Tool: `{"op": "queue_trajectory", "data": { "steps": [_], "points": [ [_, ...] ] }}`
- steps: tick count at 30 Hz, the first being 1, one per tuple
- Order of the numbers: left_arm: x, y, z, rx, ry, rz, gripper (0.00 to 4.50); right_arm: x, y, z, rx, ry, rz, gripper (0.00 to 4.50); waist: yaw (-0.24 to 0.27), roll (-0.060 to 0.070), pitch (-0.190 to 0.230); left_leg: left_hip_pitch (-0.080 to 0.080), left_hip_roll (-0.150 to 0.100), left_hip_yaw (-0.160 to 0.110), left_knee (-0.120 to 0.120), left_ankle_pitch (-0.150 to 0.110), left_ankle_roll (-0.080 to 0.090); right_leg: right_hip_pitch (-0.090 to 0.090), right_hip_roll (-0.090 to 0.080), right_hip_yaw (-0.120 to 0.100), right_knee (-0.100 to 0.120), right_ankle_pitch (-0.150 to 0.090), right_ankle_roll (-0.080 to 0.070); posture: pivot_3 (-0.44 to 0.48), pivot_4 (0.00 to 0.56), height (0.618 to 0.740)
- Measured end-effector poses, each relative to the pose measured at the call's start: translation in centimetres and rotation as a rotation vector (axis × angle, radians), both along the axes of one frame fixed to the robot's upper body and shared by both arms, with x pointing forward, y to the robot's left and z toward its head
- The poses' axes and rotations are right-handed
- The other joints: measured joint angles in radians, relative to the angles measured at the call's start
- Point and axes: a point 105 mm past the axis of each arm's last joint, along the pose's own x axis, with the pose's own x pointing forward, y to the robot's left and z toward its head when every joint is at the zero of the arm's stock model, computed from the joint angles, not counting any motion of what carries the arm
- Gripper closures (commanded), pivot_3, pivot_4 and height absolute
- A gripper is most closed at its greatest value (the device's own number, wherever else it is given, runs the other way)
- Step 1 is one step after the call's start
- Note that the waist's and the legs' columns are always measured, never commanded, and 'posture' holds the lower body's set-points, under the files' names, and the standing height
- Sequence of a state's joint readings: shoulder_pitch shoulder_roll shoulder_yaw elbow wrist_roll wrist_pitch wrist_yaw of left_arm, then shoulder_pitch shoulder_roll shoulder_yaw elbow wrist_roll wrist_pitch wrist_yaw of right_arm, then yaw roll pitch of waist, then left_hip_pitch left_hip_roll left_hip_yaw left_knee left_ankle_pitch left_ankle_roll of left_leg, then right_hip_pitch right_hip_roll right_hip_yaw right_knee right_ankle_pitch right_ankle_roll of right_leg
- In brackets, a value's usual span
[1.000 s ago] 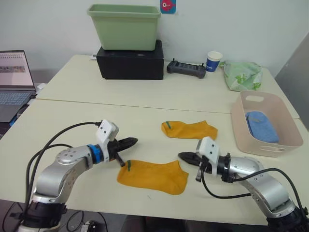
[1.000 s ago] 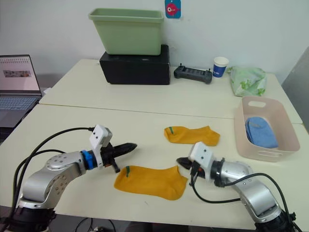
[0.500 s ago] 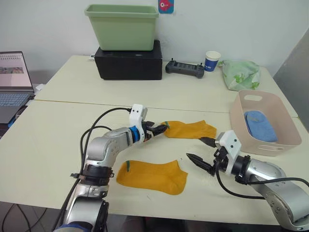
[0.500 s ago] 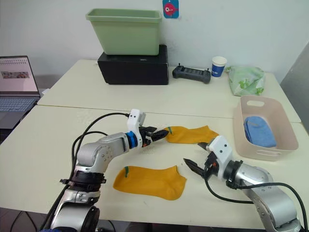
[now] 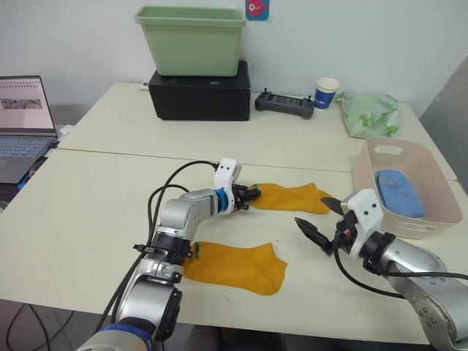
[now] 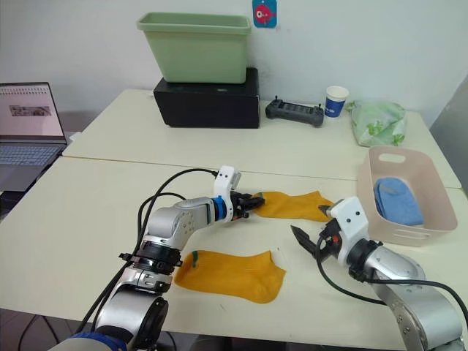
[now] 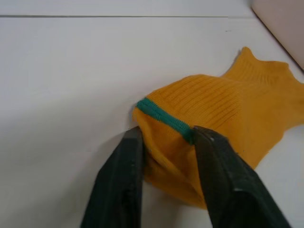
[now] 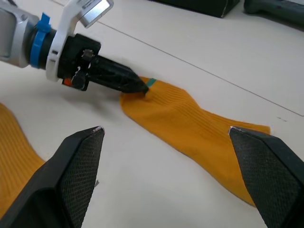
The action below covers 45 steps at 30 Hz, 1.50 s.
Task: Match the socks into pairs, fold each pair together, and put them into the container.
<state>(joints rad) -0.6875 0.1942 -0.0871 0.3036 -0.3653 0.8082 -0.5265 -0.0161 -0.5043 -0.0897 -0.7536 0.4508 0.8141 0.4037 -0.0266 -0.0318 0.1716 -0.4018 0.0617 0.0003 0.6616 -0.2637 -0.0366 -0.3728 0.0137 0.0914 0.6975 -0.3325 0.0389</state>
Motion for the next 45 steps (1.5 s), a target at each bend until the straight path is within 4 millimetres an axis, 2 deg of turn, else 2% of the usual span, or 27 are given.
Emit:
{"op": "queue_trajectory", "data": {
  "steps": [2, 3, 7, 10, 12, 15, 17, 20, 21, 23, 28, 34, 38, 40, 43, 45],
  "points": [
    [-0.7, 0.1, -0.2, 0.001, 0.001, -0.024, 4.36, 0.3, -0.2, -0.1, -0.003, 0.000, -0.019, 0.00, 0.000, 0.000, 0.000, 0.000, 0.000, 0.000, 0.000, 0.000, 0.000, 0.000, 0.000, 0.000, 0.000, 0.000, 0.000, 0.000, 0.150, 0.719],
    [-1.0, 0.3, -0.2, 0.004, 0.000, -0.031, 4.46, 0.4, -0.3, -0.3, -0.004, 0.003, -0.025, 0.00, -0.002, 0.000, 0.000, 0.000, 0.001, 0.000, 0.000, 0.000, 0.000, 0.000, 0.000, 0.000, 0.000, 0.000, 0.000, 0.000, 0.150, 0.719],
    [-2.1, 2.1, 0.2, 0.019, -0.022, -0.039, 4.46, 1.2, -0.5, -0.5, -0.007, -0.003, -0.054, 0.00, -0.007, 0.000, 0.000, 0.001, 0.001, 0.000, -0.001, 0.000, 0.000, -0.001, 0.001, 0.000, 0.001, 0.000, 0.000, 0.000, 0.150, 0.719],
    [-3.8, 4.6, 0.2, 0.005, -0.014, -0.034, 4.46, 3.1, 0.2, -0.5, 0.002, -0.015, -0.088, 0.00, -0.018, 0.001, 0.000, 0.002, 0.002, 0.000, -0.001, 0.000, 0.000, -0.001, 0.001, 0.002, 0.001, 0.000, 0.000, 0.000, 0.150, 0.719],
    [-4.5, 6.0, -0.3, 0.013, 0.002, -0.013, 4.46, 4.6, 0.6, -1.2, 0.010, 0.008, -0.129, 0.00, -0.014, 0.001, 0.000, 0.002, 0.002, 0.000, -0.001, 0.000, 0.000, -0.001, 0.001, 0.001, 0.001, 0.000, 0.000, 0.000, 0.150, 0.719],
    [-5.0, 5.9, -0.8, 0.010, 0.012, -0.015, 4.46, 6.9, 1.8, -2.6, 0.061, 0.067, -0.189, 0.00, -0.005, 0.001, 0.000, 0.001, 0.001, 0.001, 0.000, 0.000, 0.000, -0.001, 0.000, 0.001, 0.001, 0.000, 0.000, 0.000, 0.150, 0.719],
    [-5.0, 5.7, -0.7, 0.010, 0.002, -0.016, 4.46, 7.6, 2.3, -3.3, 0.051, 0.089, -0.197, 0.00, 0.004, 0.001, 0.000, -0.001, 0.000, 0.001, 0.000, 0.000, -0.001, -0.001, -0.002, 0.000, 0.000, 0.000, 0.000, 0.000, 0.150, 0.719],
    [-4.8, 5.9, -0.6, 0.017, -0.009, 0.001, 4.46, 7.9, 1.5, -5.5, 0.007, 0.159, -0.212, 0.00, 0.007, 0.001, 0.000, -0.001, 0.000, 0.001, 0.000, 0.000, -0.001, -0.001, -0.003, 0.001, -0.002, 0.000, 0.000, 0.000, 0.150, 0.719],
    [-4.8, 5.9, -0.6, 0.020, -0.011, 0.007, 4.49, 7.9, 1.1, -6.2, -0.006, 0.178, -0.220, 0.18, 0.006, 0.001, 0.000, -0.001, 0.000, 0.001, 0.000, 0.000, -0.001, -0.002, -0.003, 0.002, -0.001, 0.000, 0.000, 0.000, 0.150, 0.719],
    [-4.8, 5.9, -0.7, 0.021, -0.012, 0.011, 4.50, 8.0, 0.9, -6.2, -0.015, 0.175, -0.224, 0.62, 0.001, 0.001, 0.000, -0.001, 0.000, 0.001, -0.001, 0.000, -0.001, -0.002, -0.003, 0.001, 0.000, 0.000, 0.000, 0.000, 0.150, 0.719],
    [-4.8, 6.0, -0.8, 0.019, -0.018, 0.017, 4.50, 7.7, 0.4, -6.2, -0.012, 0.193, -0.232, 2.40, -0.002, 0.001, 0.000, 0.000, 0.001, 0.001, -0.001, -0.002, 0.002, -0.001, -0.001, 0.000, 0.001, 0.000, 0.000, 0.000, 0.150, 0.719],
    [-4.7, 6.0, -0.8, 0.020, -0.024, 0.025, 4.50, 7.4, 1.0, -6.2, -0.004, 0.203, -0.206, 4.49, -0.003, 0.001, 0.000, 0.000, 0.001, 0.001, -0.001, -0.001, 0.002, -0.001, -0.001, 0.000, 0.001, 0.000, 0.000, 0.000, 0.150, 0.719],
    [-4.6, 6.1, -0.6, 0.018, -0.032, 0.031, 4.50, 7.0, 1.6, -5.0, 0.018, 0.159, -0.183, 4.49, -0.003, 0.001, 0.000, 0.000, 0.001, 0.000, -0.001, -0.002, 0.002, -0.002, -0.001, 0.000, 0.001, 0.000, 0.000, 0.000, 0.150, 0.719],
    [-4.6, 6.5, 0.2, 0.001, -0.053, 0.025, 4.50, 6.1, 2.3, -3.9, 0.050, 0.122, -0.146, 4.49, -0.003, 0.001, 0.000, -0.001, 0.001, 0.000, -0.001, -0.001, 0.002, -0.002, -0.001, 0.000, 0.000, 0.000, 0.000, 0.000, 0.150, 0.719],
    [-5.2, 7.5, 3.3, -0.038, -0.139, -0.004, 4.50, 4.1, 3.6, -2.2, 0.109, 0.093, -0.053, 4.49, -0.004, 0.001, 0.000, -0.001, 0.002, -0.001, -0.001, 0.000, 0.000, -0.002, -0.001, -0.001, 0.000, 0.000, 0.000, 0.000, 0.150, 0.719],
    [-6.5, 8.5, 5.3, -0.076, -0.174, -0.034, 4.50, 2.5, 4.3, -1.4, 0.141, 0.094, 0.005, 4.49, -0.008, 0.001, 0.000, 0.000, 0.002, -0.002, -0.002, 0.000, 0.000, -0.002, -0.001, 0.000, 0.001, 0.000, 0.000, 0.000, 0.150, 0.719]
  ]
}}
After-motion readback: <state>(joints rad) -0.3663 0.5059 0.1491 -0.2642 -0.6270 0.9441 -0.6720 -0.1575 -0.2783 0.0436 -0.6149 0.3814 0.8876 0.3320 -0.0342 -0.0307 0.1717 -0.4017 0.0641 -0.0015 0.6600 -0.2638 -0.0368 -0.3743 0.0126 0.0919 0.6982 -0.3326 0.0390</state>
